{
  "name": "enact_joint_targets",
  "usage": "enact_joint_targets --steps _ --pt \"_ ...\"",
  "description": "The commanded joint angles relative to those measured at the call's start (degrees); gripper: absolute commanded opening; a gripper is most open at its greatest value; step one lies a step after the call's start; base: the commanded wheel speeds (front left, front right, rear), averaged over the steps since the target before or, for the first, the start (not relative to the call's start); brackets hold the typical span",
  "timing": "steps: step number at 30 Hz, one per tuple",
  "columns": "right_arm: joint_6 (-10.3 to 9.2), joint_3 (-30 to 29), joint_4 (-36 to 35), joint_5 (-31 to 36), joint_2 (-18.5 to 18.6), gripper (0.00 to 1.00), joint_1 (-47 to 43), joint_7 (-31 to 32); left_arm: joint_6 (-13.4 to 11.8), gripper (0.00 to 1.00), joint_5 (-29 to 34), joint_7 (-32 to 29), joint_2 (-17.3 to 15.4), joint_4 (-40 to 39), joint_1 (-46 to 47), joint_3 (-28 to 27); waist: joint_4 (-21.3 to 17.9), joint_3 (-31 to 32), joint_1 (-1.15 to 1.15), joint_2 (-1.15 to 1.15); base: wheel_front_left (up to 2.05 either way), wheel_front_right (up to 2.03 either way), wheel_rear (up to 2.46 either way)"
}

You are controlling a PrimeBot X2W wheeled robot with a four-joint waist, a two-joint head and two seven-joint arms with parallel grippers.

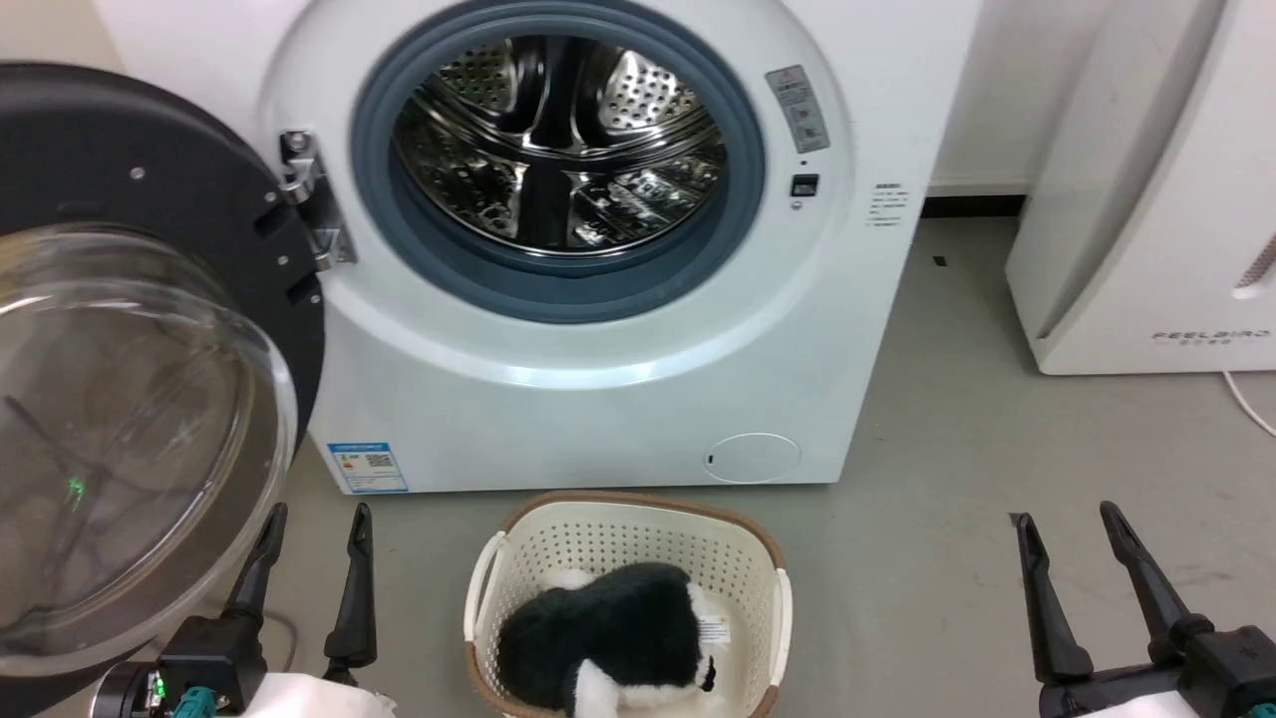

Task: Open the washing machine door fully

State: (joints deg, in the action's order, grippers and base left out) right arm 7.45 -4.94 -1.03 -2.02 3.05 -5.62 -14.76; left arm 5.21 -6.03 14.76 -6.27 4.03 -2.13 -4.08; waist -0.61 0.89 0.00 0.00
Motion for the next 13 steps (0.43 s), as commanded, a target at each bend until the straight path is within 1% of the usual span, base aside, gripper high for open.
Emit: enact_joint_targets --steps 1,7,8,13 --pt "0.03 0.11 -0.36 -0.04 -0.17 1.0 -0.43 -0.24 -0.21 1.0 0.31 0.24 0.21 0.23 -0.32 0.11 -0.53 0.03 0.0 0.0 0.0 0.0 0.0" --pt "0.03 0.18 -0.23 -0.27 -0.17 1.0 -0.55 -0.24 -0.32 1.0 -0.28 0.24 0.68 1.47 -0.06 -1.22 -1.52 0.14 0.0 0.0 0.0 0.0 0.0" --pt "0.0 0.09 0.02 0.0 0.01 0.0 0.0 0.02 -0.16 0.0 -0.24 -0.03 0.45 1.5 0.01 -1.07 -1.54 0.14 0.0 0.0 0.0 0.0 0.0" --pt "0.0 0.13 0.1 0.04 0.02 0.0 0.1 0.28 -0.24 0.0 -0.1 -0.34 0.46 1.42 0.04 -0.85 -1.52 0.11 0.0 0.0 0.0 0.0 0.0"
